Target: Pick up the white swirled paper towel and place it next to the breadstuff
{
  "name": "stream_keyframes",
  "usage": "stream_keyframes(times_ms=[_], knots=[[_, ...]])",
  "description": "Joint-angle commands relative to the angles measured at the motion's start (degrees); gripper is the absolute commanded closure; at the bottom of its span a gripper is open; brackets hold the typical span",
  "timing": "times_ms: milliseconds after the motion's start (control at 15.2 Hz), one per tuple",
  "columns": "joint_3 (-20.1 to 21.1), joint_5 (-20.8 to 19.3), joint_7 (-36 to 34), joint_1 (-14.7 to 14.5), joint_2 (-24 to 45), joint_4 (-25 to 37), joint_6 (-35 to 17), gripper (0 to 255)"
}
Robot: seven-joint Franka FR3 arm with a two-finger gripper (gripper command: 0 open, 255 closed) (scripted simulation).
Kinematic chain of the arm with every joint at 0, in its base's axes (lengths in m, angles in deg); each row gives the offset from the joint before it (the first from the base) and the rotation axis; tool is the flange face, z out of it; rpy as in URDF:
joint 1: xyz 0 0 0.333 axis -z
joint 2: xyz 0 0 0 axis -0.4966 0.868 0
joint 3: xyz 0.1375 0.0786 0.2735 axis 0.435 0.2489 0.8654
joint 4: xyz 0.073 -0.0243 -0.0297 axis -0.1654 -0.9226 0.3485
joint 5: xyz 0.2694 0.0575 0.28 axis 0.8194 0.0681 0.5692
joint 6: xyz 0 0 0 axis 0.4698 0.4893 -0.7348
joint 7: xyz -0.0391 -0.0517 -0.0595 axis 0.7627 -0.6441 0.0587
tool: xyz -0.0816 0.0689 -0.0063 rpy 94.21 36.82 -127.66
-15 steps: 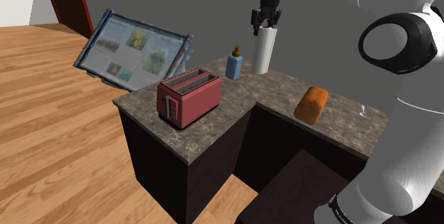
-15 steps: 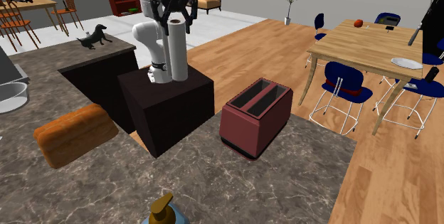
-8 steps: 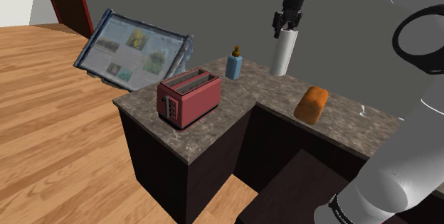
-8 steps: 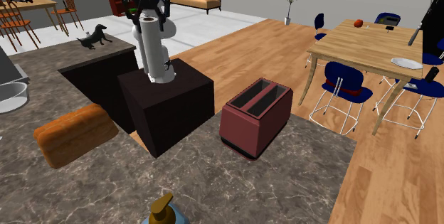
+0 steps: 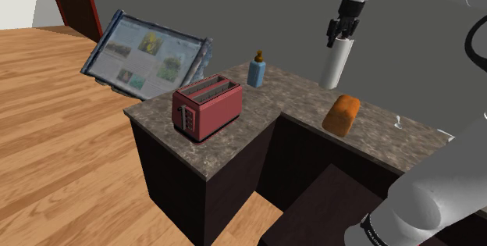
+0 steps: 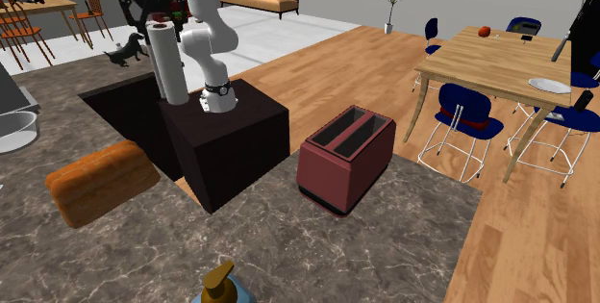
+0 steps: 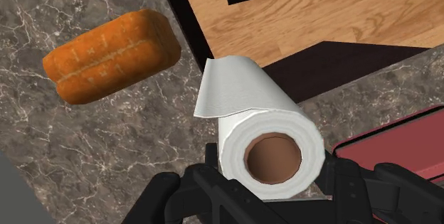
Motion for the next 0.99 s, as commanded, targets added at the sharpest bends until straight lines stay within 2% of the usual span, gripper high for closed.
stream_keyframes(times_ms=[0,462,924], knots=[[-1.3,-0.1,2.5,1.1,-0.9,-0.8,0.0,255],[-6.4,-0.7,11.6,5.2,-3.8,-3.7,-0.5,255],[-12.3,-0.6,21.5,9.2,-3.6,-3.2,-0.5,255]])
